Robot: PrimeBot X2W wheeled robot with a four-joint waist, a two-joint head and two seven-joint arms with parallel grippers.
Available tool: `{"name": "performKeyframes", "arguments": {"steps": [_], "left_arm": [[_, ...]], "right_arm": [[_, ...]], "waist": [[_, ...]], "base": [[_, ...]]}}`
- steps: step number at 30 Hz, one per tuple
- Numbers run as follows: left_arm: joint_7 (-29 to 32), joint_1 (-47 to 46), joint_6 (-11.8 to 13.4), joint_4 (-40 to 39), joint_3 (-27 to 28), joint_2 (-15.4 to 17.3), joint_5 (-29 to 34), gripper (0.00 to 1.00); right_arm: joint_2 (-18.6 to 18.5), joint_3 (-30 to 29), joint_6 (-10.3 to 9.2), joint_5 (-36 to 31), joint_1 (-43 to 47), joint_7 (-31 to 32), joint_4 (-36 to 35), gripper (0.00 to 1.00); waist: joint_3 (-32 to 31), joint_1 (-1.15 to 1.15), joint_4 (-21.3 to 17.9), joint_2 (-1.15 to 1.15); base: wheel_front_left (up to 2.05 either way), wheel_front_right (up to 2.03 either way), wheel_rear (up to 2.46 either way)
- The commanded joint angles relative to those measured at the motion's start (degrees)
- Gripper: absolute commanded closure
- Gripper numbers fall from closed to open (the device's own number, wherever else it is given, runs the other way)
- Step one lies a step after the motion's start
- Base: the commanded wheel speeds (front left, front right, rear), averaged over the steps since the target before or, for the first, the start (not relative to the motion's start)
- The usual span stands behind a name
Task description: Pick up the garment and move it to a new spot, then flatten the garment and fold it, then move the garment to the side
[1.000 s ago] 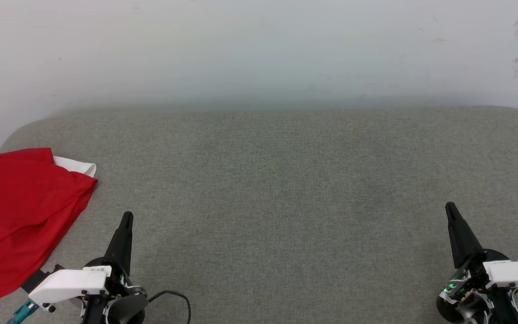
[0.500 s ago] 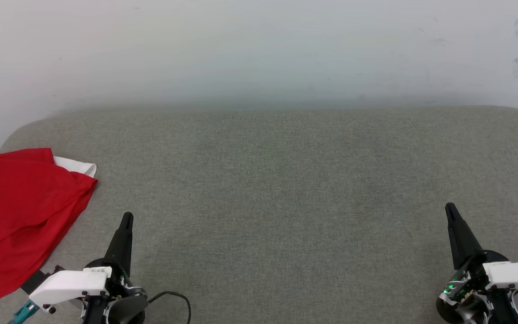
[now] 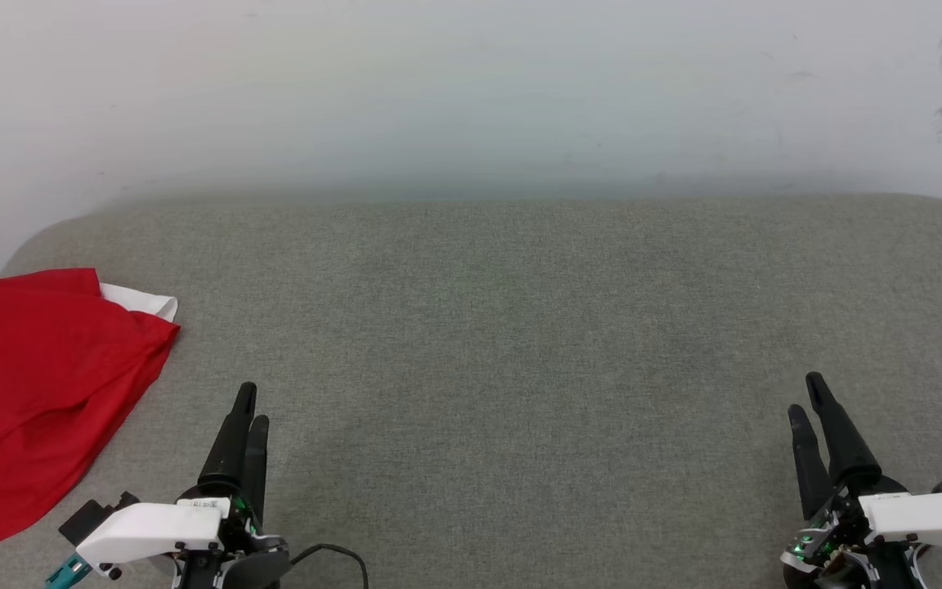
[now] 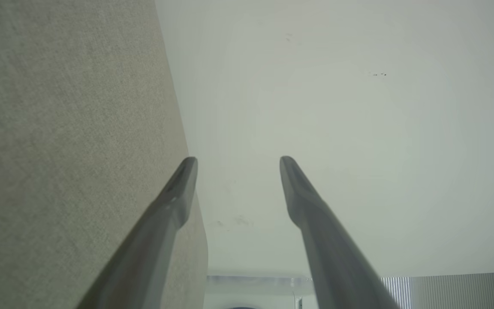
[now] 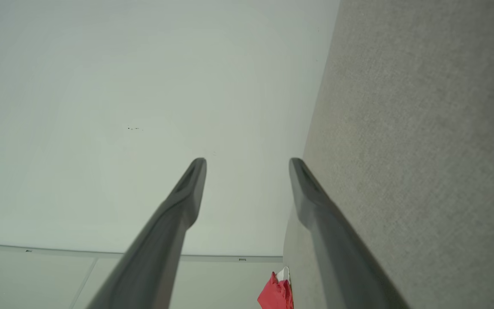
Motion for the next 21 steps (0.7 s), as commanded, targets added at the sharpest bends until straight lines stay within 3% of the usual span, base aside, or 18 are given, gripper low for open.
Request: {"name": "performKeyframes", "arguments": {"steps": [1,11,21], "left_arm": [[-0.6,-0.5,0.0,-1.9,-0.6,0.1,0.5,0.00],[-3.4,0.8,0.0,-6.5,-2.2,0.1,6.3,0.00],[-5.6,1.1,0.0,-9.6,-1.4,0.1,19.7,0.00]], "right_arm": [[-0.1,0.4,0.00,-0.3,-0.4,-0.6,-1.7,0.00],[-0.1,1.5,0.00,-5.4,0.4,-3.3,-5.2,0.00],[-0.1,1.4,0.00,-23.7,0.8,-5.6,-7.7,0.00]], "waist": [[0.0,0.00,0.0,0.00],[-0.1,0.00,0.3,0.00],[-0.1,0.00,0.6,0.00]], "base": [[0.00,0.00,0.00],[0.00,0.00,0.00],[0.00,0.00,0.00]]}}
